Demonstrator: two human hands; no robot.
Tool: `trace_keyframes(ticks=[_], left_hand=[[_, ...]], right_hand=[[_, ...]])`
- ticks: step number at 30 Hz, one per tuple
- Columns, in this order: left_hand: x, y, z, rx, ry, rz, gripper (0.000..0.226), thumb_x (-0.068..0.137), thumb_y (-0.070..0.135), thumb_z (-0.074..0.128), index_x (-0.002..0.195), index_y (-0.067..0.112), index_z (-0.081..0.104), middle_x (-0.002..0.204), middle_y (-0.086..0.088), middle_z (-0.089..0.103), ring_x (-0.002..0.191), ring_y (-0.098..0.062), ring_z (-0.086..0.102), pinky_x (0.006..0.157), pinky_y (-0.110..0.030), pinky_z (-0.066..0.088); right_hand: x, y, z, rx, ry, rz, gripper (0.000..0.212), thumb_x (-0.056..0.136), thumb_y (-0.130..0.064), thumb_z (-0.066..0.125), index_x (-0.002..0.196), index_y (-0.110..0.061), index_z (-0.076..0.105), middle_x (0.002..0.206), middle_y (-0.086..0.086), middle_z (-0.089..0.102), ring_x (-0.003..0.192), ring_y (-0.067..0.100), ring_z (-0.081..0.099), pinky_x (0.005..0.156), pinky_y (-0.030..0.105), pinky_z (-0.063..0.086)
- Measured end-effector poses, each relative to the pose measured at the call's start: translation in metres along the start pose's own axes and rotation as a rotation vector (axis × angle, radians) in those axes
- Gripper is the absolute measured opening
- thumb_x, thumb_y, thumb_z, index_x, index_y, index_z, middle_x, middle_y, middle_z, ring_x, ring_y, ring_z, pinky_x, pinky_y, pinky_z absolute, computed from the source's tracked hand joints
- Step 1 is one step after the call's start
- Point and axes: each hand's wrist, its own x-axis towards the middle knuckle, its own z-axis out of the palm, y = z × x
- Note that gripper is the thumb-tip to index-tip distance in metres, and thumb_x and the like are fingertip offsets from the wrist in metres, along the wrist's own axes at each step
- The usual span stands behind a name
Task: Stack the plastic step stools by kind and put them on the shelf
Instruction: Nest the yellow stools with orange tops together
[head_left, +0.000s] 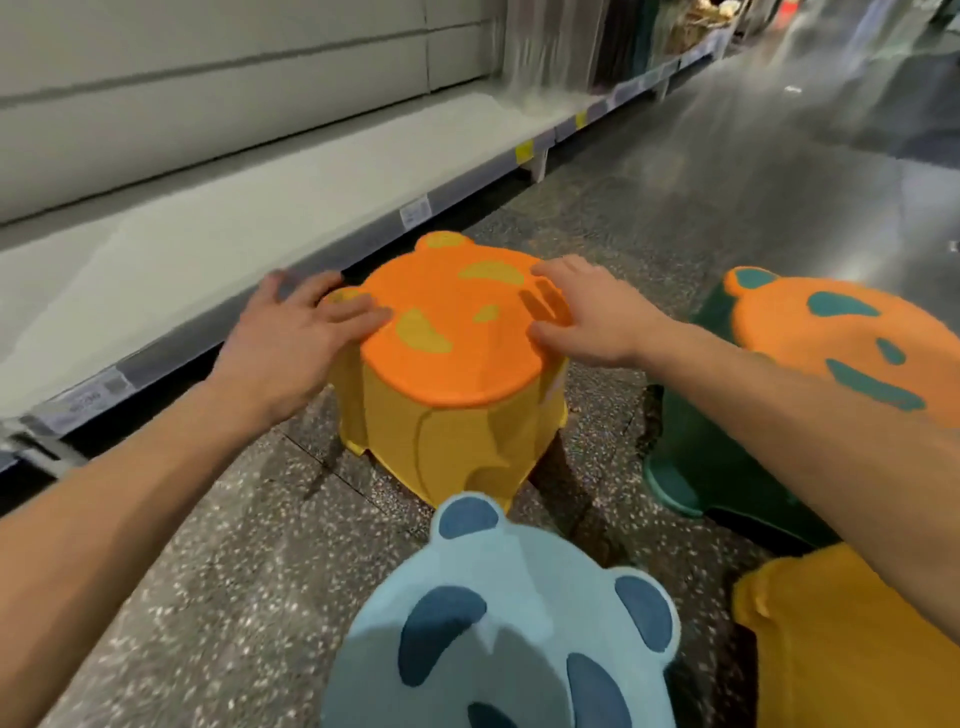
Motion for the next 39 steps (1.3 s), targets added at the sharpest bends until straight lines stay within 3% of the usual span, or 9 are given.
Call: trace_keyframes(ticks=[4,7,10,13,18,22,26,33,39], left_hand=[[-0.002,0.031,-0.012,-0.28,0.003,-0.367,0.058,0.098,0.045,0.054,0.154,0.034,0.045,0.164,-0.001,0.043,0.135,-0.042,0.051,0.098,-0.065,0.051],[0.0,0.082,-0.033,-0.517,-0.115,-0.471,0.09,0.085,0.09,0.026,0.161,0.044,0.019,0.171,0.002,0.026,0.134,-0.039,0.055,0.101,-0.056,0.053],[0.004,0.115,-0.03,-0.595,-0.341,-0.485,0.108,0.068,0.107,0.026,0.16,0.056,0.001,0.177,0.009,-0.01,0.146,-0.047,0.042,0.114,-0.054,0.043],[0.012,0.115,-0.02,-0.715,-0.349,-0.537,0.112,0.066,0.106,0.039,0.161,0.057,0.005,0.174,0.014,-0.019,0.153,-0.051,0.026,0.122,-0.057,0.032],[0.011,0.079,-0.004,-0.73,-0.233,-0.389,0.12,0.051,0.111,0.036,0.158,0.056,0.028,0.176,0.016,0.005,0.161,-0.035,0.008,0.13,-0.055,0.007],[0.007,0.067,-0.001,-0.777,-0.242,-0.373,0.123,0.048,0.114,0.035,0.157,0.058,0.029,0.175,0.019,0.006,0.162,-0.036,0.005,0.129,-0.056,0.009],[0.003,0.089,-0.017,-0.782,-0.213,-0.466,0.119,0.062,0.101,0.057,0.163,0.045,0.027,0.177,0.011,0.003,0.163,-0.031,0.004,0.131,-0.055,0.006],[0.009,0.091,-0.003,-0.941,-0.084,-0.56,0.117,0.058,0.096,0.063,0.159,0.042,0.039,0.176,0.013,0.01,0.161,-0.025,0.019,0.129,-0.056,0.017],[0.014,0.089,0.012,-0.984,0.062,-0.568,0.103,0.057,0.093,0.061,0.148,0.044,0.055,0.171,0.017,0.026,0.157,-0.022,0.028,0.128,-0.056,0.019]], right_hand=[[0.047,0.009,0.012,0.082,0.018,0.078,0.082,0.087,-0.068,0.059,0.157,-0.04,0.027,0.166,-0.005,0.025,0.145,0.042,0.029,0.114,0.064,0.027],[0.067,0.012,0.022,0.214,-0.024,0.091,0.092,0.078,-0.082,0.058,0.157,-0.045,0.028,0.17,-0.012,0.017,0.153,0.035,0.022,0.119,0.064,0.02],[0.068,0.014,0.033,0.353,-0.006,0.084,0.097,0.074,-0.085,0.057,0.157,-0.038,0.036,0.169,-0.008,0.022,0.151,0.029,0.03,0.121,0.054,0.026],[0.054,0.009,0.033,0.259,-0.006,0.092,0.1,0.071,-0.089,0.049,0.157,-0.04,0.034,0.169,-0.008,0.021,0.148,0.039,0.033,0.12,0.057,0.027],[0.009,-0.012,0.03,0.043,0.028,0.243,0.099,0.071,-0.095,0.041,0.151,-0.037,0.035,0.154,0.006,0.031,0.132,0.049,0.04,0.109,0.063,0.026],[-0.002,-0.028,0.027,-0.021,0.068,0.13,0.094,0.068,-0.095,0.043,0.143,-0.038,0.045,0.152,0.007,0.031,0.137,0.046,0.033,0.111,0.067,0.026],[0.012,-0.024,0.024,0.121,-0.076,0.128,0.11,0.054,-0.103,0.04,0.152,-0.054,0.033,0.17,-0.018,0.01,0.155,0.04,0.008,0.116,0.071,0.021],[0.029,-0.013,0.026,0.102,-0.141,0.184,0.123,0.044,-0.112,0.034,0.154,-0.059,0.022,0.171,-0.018,0.009,0.153,0.044,0.014,0.12,0.064,0.02],[0.024,-0.018,0.024,0.069,-0.138,0.211,0.108,0.06,-0.105,0.038,0.156,-0.059,0.016,0.17,-0.022,0.005,0.151,0.049,0.013,0.118,0.066,0.024]])
